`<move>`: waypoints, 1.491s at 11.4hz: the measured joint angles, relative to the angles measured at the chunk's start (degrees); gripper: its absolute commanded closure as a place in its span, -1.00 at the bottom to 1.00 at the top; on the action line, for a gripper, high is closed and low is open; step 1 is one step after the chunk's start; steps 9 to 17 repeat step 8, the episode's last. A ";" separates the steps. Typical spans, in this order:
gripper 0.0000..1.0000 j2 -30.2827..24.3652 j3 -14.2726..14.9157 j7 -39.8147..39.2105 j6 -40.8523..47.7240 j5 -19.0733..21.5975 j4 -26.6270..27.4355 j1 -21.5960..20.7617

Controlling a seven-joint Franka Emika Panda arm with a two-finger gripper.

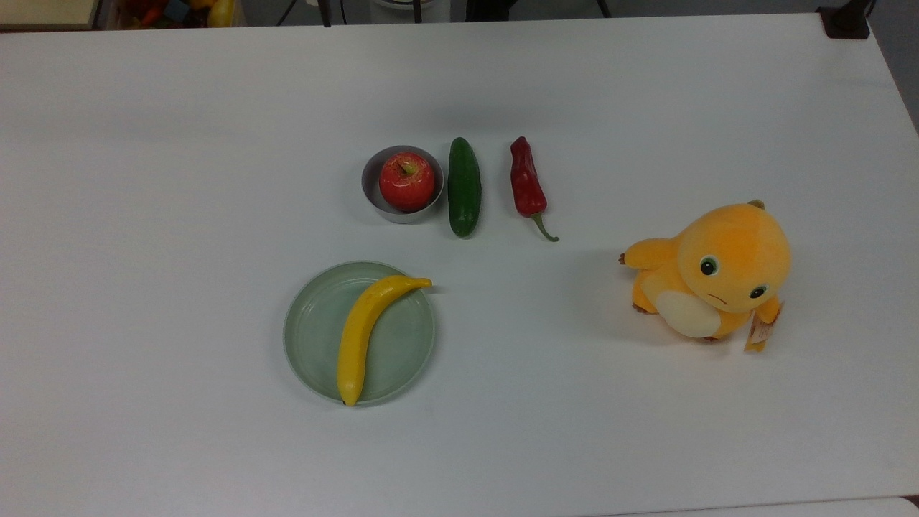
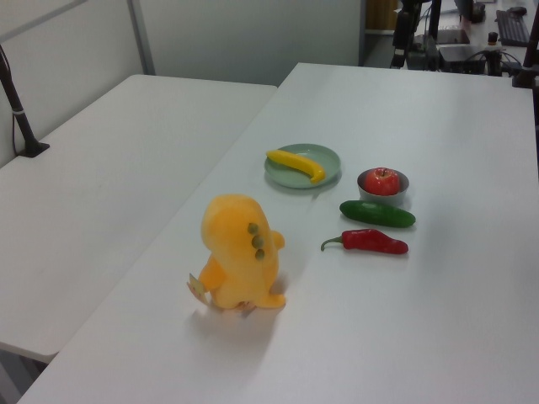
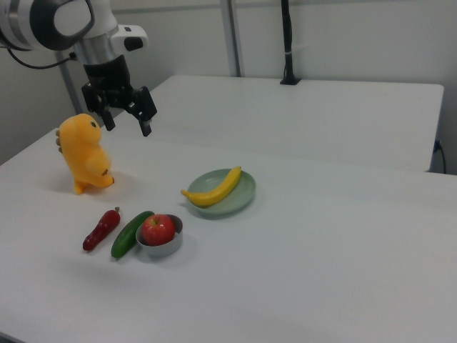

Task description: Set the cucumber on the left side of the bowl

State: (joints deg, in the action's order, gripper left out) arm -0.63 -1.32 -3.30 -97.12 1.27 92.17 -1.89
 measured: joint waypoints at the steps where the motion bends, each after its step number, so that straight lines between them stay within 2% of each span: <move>1: -1.00 0.00 0.06 -0.76 -0.29 0.01 0.00 0.00; 17: -1.00 0.99 0.07 -1.04 -2.61 0.01 0.08 -0.48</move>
